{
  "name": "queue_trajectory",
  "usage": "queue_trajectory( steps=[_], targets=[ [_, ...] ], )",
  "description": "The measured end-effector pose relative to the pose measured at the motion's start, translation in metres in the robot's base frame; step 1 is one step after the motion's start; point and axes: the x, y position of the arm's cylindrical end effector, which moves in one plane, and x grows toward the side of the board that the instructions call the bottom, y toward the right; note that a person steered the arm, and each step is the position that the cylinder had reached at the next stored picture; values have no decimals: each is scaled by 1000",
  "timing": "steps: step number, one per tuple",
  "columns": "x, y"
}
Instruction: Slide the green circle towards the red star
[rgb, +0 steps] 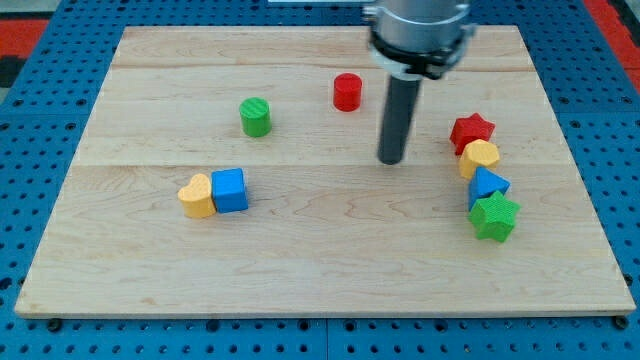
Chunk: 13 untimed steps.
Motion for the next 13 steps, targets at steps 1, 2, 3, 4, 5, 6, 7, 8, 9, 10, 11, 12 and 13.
queue_trajectory(
  steps=[1, 2, 3, 4, 5, 6, 7, 8, 9, 10, 11, 12, 13],
  targets=[
    [-5, -63],
    [-11, -117],
    [-25, -167],
    [-52, -192],
    [-73, -172],
    [-70, -128],
    [-52, -134],
    [-26, -137],
    [-36, -135],
    [-64, -111],
    [-59, -64],
    [-52, -82],
    [-26, -86]
  ],
)
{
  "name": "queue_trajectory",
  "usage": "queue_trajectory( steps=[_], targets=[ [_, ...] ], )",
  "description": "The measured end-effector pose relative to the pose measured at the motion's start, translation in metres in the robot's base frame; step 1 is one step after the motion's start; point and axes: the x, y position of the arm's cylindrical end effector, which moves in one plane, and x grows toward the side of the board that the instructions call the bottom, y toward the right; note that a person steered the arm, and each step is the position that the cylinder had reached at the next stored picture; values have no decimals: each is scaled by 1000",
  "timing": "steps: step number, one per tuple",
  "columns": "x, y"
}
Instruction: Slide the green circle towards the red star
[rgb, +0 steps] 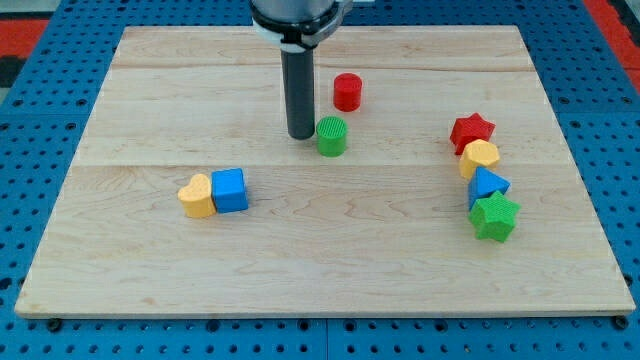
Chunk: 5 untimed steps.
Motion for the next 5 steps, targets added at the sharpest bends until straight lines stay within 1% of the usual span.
queue_trajectory(
  steps=[1, 2, 3, 4, 5],
  targets=[
    [19, 11],
    [13, 38],
    [-9, 58],
    [-35, 66],
    [-52, 74]
  ],
)
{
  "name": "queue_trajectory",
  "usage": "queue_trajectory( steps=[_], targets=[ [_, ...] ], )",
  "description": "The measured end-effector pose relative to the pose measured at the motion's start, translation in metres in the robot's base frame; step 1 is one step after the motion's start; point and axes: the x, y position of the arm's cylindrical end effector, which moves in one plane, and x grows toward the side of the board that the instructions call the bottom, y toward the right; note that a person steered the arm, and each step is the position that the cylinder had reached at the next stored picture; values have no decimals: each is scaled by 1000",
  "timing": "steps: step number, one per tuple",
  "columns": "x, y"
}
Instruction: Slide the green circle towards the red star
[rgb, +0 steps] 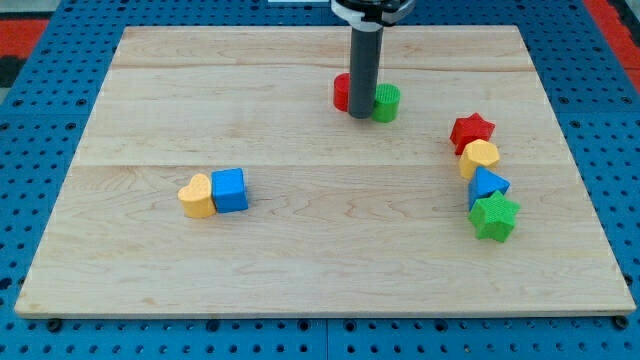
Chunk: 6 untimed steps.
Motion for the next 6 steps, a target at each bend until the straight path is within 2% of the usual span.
queue_trajectory(
  steps=[2, 3, 4, 6],
  targets=[
    [-48, 0],
    [-44, 28],
    [-28, 28],
    [-14, -41]
  ],
)
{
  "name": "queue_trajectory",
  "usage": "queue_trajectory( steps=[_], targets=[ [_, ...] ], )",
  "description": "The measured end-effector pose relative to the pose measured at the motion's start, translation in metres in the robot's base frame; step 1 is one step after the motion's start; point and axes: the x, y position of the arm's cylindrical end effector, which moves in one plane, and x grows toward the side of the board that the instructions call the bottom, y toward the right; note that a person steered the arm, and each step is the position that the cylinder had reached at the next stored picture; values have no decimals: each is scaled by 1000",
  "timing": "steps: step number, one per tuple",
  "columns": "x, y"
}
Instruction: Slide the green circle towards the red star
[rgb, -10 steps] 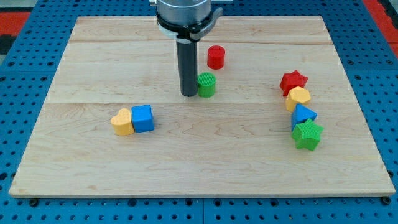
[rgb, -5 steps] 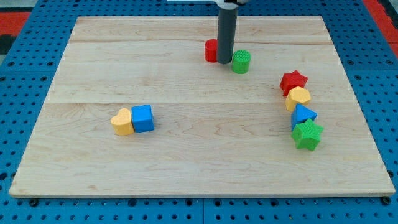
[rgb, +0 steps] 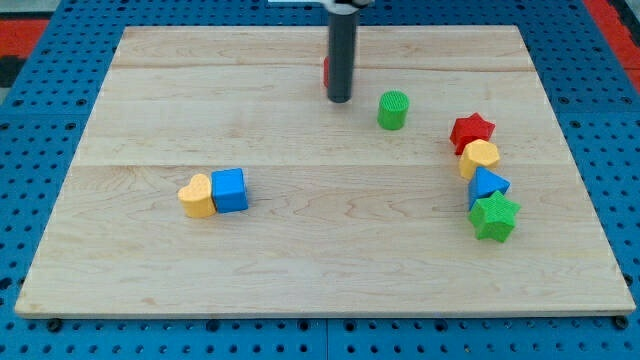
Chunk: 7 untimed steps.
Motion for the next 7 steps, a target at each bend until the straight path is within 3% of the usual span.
queue_trajectory(
  steps=[1, 3, 7],
  targets=[
    [18, 14],
    [19, 68],
    [18, 115]
  ],
)
